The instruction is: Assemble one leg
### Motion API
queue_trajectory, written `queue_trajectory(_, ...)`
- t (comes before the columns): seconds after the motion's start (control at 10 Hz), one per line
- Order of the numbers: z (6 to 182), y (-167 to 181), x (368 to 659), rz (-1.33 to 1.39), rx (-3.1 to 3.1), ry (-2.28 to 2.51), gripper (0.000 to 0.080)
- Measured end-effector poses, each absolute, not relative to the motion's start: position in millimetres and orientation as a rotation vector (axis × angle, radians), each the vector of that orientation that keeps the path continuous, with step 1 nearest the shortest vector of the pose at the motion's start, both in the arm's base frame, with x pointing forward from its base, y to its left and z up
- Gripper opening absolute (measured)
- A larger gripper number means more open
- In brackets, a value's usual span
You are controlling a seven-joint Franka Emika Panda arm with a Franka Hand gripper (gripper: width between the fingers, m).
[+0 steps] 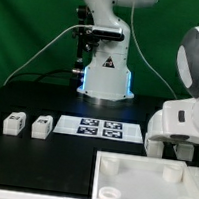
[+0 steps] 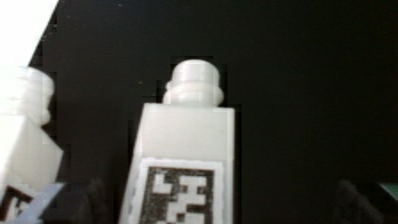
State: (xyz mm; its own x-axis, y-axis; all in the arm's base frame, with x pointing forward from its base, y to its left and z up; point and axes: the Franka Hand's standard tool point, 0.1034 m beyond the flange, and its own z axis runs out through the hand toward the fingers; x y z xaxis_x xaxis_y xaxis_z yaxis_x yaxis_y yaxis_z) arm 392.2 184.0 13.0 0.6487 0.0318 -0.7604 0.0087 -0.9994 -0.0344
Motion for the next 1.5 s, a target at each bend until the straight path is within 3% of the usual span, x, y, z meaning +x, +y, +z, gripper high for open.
queue_trajectory(0.1, 13.2, 184.0, 392.6, 1.303, -2.828, -0.035, 0.0648)
queue_trajectory(0.2, 12.8, 184.1, 392.3, 1.304, -2.827, -0.035, 0.0559)
queue_trajectory(0.3, 12.7, 184.1, 392.2, 1.304, -2.827, -0.035, 0.0559)
queue_trajectory(0.4, 12.6, 184.1, 392.1, 1.304, -2.827, -0.035, 0.0338)
queue_trajectory(0.5, 12.6, 184.1, 392.1, 1.304, -2.827, -0.035, 0.0289)
queue_trajectory(1.2, 12.6, 184.2, 392.1, 1.304, -2.827, -0.036, 0.0290)
queue_trajectory(1.3, 20.4, 177.9, 394.5, 1.330, -2.797, -0.098, 0.0290)
queue_trajectory(1.5, 72.3, 153.6, 439.0, 1.253, -2.801, -0.155, 0.0291)
